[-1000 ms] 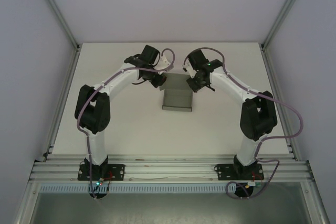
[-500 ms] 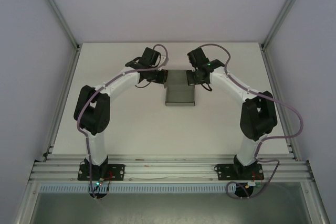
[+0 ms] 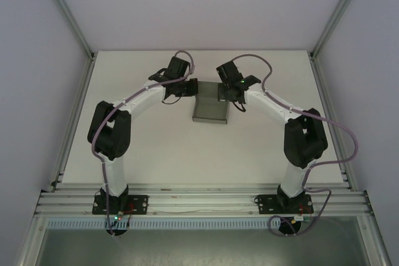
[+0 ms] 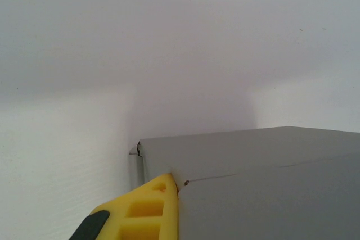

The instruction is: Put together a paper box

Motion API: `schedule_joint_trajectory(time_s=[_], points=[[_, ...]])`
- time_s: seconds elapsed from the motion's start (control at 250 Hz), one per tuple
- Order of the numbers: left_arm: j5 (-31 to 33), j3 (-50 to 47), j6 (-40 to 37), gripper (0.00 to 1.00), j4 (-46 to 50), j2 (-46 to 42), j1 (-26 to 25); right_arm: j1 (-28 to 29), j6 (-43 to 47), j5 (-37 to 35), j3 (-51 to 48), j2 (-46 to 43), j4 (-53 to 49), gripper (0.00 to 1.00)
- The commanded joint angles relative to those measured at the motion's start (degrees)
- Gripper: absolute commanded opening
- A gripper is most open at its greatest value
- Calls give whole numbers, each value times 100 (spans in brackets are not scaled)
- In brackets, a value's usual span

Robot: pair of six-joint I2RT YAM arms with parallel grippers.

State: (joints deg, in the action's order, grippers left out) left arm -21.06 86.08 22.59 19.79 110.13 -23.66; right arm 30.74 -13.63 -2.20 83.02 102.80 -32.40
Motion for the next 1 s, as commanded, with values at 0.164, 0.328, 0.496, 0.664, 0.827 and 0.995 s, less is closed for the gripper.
schedule_joint_trajectory(time_s=[0.164, 0.328, 0.496, 0.664, 0.827, 0.995], points=[[204, -597, 267, 4, -544, -327, -287, 181, -338, -458, -713, -149, 876, 3], [244, -864, 402, 4, -733, -375, -392, 271, -621, -597, -1010, -182, 1216, 3], [339, -997, 531, 4, -845, -423, -473, 363, -931, -665, -1059, -208, 1270, 2], [444, -1113, 664, 4, -981, -561, -484, 374, -1332, -652, -888, -191, 1076, 2], [463, -1029, 685, 4, -988, -598, -482, 379, -1361, -665, -766, -194, 1058, 2], [407, -859, 679, 4, -926, -518, -490, 372, -1182, -632, -863, -197, 1175, 2]])
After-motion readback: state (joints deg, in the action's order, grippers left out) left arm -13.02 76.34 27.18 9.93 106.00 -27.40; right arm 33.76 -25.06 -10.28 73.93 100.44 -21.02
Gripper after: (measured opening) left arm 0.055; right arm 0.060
